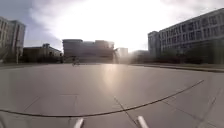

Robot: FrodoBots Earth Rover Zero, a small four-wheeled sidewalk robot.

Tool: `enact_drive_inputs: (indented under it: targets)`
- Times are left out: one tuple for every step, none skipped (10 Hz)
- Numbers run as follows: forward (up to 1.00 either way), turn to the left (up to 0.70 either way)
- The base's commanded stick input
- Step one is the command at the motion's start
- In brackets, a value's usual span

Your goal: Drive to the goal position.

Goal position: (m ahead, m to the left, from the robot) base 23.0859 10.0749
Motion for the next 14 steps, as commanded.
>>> enact_drive_inputs:
  targets:
    - [0.00, 0.45]
    - [0.00, 0.45]
    - [0.00, 0.45]
    - [0.00, 0.45]
    - [0.00, 0.45]
    - [0.00, 0.45]
    - [0.00, 0.45]
    - [0.00, 0.45]
    - [0.39, 0.38]
    - [1.00, 0.27]
    - [1.00, 0.27]
    - [1.00, 0.15]
    - [1.00, 0.00]
    - [1.00, -0.10]
